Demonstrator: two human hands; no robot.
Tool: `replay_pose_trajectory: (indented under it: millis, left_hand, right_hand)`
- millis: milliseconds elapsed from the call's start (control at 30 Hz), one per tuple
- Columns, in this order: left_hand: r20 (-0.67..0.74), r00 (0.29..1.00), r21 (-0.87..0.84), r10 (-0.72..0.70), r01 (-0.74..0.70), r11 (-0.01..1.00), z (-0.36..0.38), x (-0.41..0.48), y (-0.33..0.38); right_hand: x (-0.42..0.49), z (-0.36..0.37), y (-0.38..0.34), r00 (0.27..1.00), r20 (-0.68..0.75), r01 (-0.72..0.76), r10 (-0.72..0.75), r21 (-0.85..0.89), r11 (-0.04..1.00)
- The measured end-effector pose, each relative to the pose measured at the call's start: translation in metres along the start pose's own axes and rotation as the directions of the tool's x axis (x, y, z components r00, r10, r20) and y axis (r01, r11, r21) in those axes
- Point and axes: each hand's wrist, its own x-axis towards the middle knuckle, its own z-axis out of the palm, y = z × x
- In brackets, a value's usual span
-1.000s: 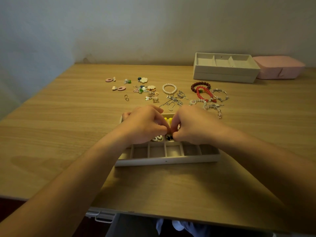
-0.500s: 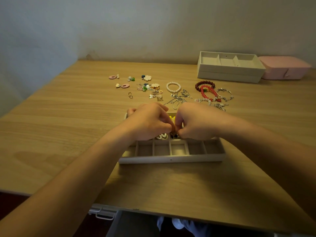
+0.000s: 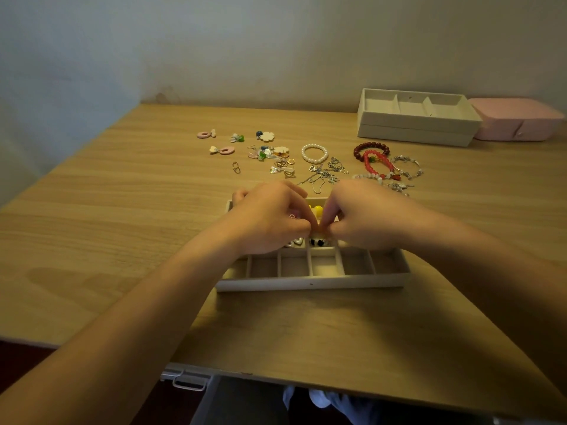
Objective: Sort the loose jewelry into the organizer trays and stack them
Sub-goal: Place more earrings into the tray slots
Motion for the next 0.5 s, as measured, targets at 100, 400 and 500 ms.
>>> replay_pose_trajectory:
  millis: [100, 400, 500]
  left_hand:
    - [-0.003, 1.0, -0.039, 0.024, -0.024, 0.999, -0.0017, -0.0037, -0.0012]
    - [0.021, 0.999, 0.027, 0.024, -0.025, 0.999, 0.0039, 0.0006, 0.0017]
    - [0.03, 0.999, 0.02, 0.03, -0.03, 0.999, 0.0046, 0.0017, 0.0022]
  right_hand:
    - [-0.0061, -0.0062, 0.0029, 1.0, -0.001, 0.025, -0.025, 0.095, 0.995]
    - [-0.0071, -0.0043, 0.0025, 0.997, 0.069, 0.015, -0.022, 0.108, 0.994]
    - [-0.0074, -0.0037, 0.0035, 0.997, 0.069, 0.017, -0.025, 0.115, 0.993]
